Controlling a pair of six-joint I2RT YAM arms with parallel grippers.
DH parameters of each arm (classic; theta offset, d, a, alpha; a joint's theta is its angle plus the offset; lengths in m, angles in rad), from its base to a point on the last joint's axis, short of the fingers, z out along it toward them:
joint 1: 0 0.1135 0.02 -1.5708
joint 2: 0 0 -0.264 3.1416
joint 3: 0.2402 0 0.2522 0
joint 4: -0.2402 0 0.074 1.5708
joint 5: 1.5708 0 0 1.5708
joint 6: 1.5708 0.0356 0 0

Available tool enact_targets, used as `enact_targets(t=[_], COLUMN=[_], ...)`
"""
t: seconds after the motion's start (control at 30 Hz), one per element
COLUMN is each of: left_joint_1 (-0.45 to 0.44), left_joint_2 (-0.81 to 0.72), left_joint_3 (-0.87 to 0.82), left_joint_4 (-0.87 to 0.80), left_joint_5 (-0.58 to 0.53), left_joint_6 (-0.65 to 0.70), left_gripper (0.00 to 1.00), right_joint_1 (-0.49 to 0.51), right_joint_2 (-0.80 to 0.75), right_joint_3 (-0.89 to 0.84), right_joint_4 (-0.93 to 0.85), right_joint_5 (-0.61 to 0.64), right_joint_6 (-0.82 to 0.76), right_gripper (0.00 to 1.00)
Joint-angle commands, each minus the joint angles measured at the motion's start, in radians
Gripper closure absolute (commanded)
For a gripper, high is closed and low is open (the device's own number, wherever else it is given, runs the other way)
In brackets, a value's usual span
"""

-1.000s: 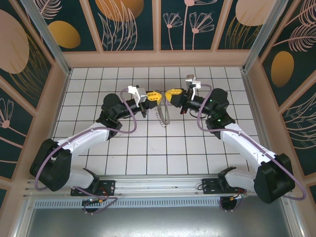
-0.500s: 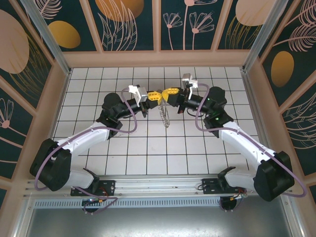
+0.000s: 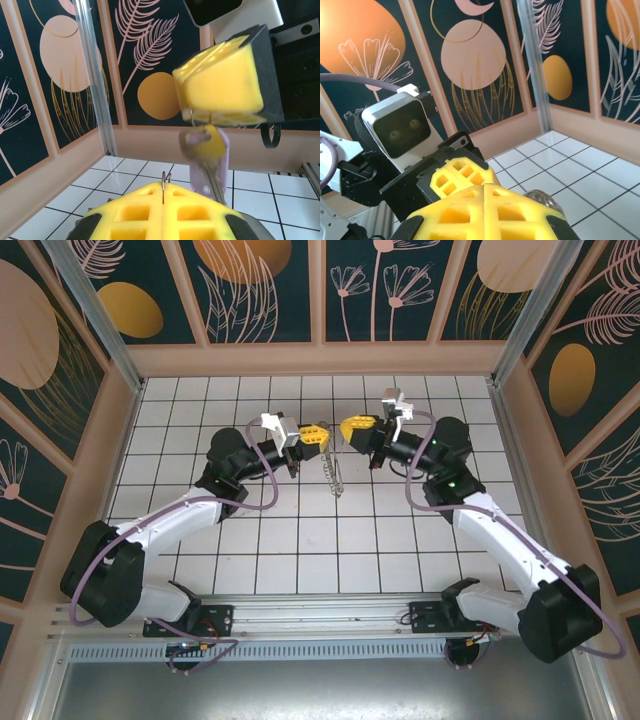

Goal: Put the keys on the keyring

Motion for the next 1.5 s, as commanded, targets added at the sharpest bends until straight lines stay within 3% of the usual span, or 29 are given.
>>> enact_targets(t=[0.0, 1.47], left_joint_1=[-0.007, -0.008], left_joint_2=[-0.007, 0.001], left_joint_3=[0.041, 0.054], left_joint_4=[0.01, 0.001], left_joint_5=[0.002, 0.013], left_joint_6=[0.023, 0.02], left_gripper=[1.0, 1.0], right_joint_1=[-0.013, 0.054], right_joint_2=[-0.037, 0.131], right_joint_3=[-0.017, 0.079], right_joint_4=[-0.027, 0.037], right_joint_5=[0.011, -0.011], right_joint_6=[-0.037, -0.046], right_gripper=[1.0, 1.0])
